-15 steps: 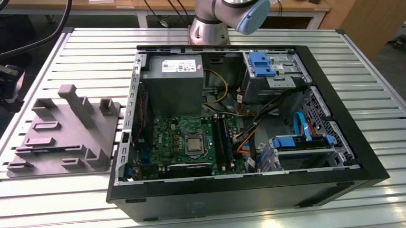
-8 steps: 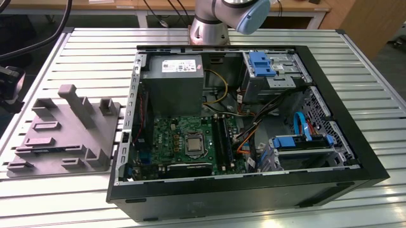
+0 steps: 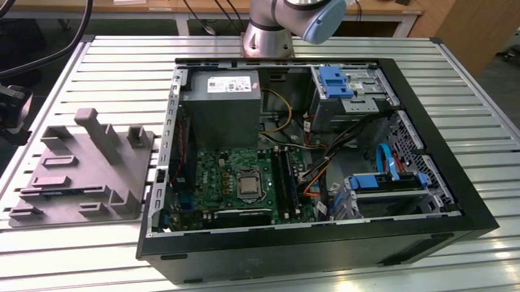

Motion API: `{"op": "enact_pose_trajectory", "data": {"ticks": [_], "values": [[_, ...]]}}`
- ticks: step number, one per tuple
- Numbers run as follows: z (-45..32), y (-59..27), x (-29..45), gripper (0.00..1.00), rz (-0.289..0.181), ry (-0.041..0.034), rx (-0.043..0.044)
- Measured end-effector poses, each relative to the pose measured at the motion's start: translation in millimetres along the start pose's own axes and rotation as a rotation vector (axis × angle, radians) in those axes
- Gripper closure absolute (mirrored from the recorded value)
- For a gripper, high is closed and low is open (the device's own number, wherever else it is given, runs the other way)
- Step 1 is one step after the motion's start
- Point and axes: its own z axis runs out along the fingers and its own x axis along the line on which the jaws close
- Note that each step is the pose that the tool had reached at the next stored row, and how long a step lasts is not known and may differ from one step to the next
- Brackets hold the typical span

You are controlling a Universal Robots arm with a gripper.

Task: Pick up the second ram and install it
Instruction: 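Reach for the second ram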

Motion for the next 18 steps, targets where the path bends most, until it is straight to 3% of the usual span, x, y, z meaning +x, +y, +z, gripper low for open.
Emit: {"op": "enact_pose_trajectory", "data": {"ticks": [12, 18], "values": [[1.4, -0.1, 0.1, 0.90, 0.000, -0.0001, 0.0000], [6.6, -1.9, 0.3, 0.90, 0.000, 0.0000, 0.0000]]}}
